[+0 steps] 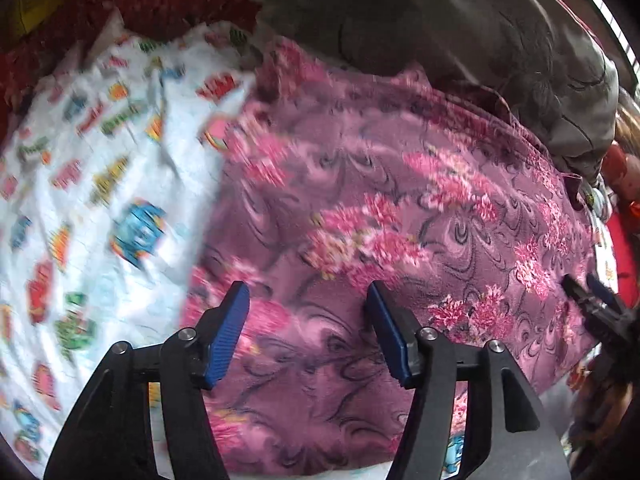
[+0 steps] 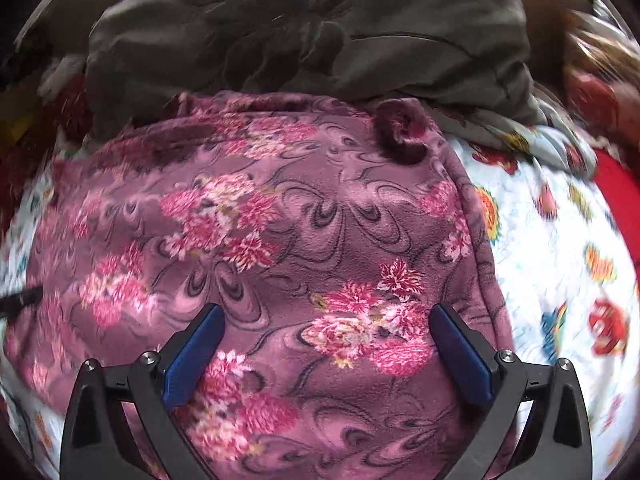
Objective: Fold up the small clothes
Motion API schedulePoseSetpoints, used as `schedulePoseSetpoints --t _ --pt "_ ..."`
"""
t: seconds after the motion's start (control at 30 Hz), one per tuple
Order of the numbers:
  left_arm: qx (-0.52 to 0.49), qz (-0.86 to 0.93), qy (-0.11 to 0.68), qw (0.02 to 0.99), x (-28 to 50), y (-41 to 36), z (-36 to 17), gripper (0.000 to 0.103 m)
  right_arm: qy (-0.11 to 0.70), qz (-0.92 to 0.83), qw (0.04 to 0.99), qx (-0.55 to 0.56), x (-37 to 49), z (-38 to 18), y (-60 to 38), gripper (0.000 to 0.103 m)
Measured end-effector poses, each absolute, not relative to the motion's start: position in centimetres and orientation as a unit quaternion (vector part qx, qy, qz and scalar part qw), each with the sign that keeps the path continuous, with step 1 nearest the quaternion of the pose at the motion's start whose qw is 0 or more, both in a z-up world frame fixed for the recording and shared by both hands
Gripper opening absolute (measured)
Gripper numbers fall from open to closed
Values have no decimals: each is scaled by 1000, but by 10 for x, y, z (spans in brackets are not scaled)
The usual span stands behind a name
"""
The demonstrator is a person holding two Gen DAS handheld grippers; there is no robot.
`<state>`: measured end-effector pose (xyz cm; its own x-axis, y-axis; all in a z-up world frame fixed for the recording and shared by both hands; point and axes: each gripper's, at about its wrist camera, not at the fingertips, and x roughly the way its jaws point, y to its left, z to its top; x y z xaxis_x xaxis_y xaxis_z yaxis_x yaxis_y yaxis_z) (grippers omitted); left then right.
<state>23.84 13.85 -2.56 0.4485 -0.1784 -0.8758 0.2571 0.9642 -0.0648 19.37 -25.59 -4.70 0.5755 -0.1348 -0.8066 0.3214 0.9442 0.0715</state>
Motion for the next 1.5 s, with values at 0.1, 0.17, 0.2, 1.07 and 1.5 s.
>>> schedulePoseSetpoints --t 0.1,0.17,0.2,1.07,1.5 --pt "60 -98 483 868 239 145 -12 60 406 -160 890 129 173 -28 -274 91" --pt "73 -80 479 871 239 149 -10 60 389 -185 890 147 160 -23 -287 91" --pt "79 -76 482 870 238 150 -13 61 389 -189 887 161 154 -25 -294 91" --pt "122 -53 526 840 194 158 -29 68 476 -192 850 120 135 -17 -228 89" --pt "69 -55 549 831 194 218 -26 68 424 -75 903 7 134 9 -91 89"
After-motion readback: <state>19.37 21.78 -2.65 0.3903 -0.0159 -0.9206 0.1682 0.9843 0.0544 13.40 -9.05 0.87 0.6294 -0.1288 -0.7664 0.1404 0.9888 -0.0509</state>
